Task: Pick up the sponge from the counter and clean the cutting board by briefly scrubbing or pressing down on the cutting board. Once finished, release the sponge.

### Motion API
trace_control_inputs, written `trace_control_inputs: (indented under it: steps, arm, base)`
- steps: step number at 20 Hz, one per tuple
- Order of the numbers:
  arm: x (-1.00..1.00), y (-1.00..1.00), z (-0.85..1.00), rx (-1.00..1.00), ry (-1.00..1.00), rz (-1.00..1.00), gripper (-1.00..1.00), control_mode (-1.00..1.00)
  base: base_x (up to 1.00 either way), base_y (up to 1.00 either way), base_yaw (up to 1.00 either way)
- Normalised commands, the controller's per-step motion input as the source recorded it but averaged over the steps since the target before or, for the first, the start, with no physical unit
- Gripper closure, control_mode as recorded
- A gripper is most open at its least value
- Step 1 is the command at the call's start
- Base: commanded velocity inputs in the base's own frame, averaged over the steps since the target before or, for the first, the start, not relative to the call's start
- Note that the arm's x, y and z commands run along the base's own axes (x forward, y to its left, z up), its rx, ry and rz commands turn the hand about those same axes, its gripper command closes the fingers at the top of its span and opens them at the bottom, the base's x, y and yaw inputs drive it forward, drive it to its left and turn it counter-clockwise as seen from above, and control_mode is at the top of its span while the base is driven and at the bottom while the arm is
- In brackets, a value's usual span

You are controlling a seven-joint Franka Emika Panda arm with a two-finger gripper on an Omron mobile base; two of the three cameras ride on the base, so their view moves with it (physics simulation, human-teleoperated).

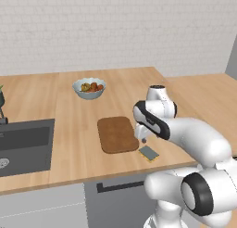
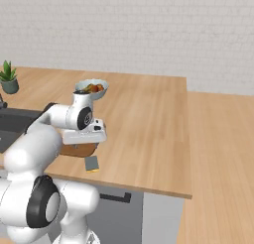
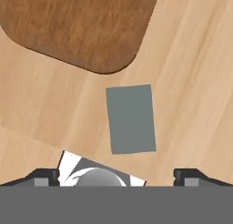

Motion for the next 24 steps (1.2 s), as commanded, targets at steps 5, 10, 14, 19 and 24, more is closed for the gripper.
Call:
trace_control_inputs:
  steps: [5,10,14,19,24]
  arm:
    - [0.01,0.0,-0.43,0.0,0.02,0.0,-1.0,-1.0]
    - [0.0,0.0,-0.42,0.0,0.01,0.0,-1.0,-1.0]
    - [0.0,0.0,-0.35,0.0,0.01,0.0,-1.0,-1.0]
    - [0.0,0.0,-0.33,0.0,0.03,0.0,-1.0,-1.0]
    - [0.01,-0.03,-0.25,0.0,0.02,0.0,-1.0,-1.0]
  base:
    - [0.0,0.0,0.0]
    - [0.0,0.0,0.0]
    - [0.0,0.0,0.0]
    - [0.0,0.0,0.0]
    - [0.0,0.0,0.0]
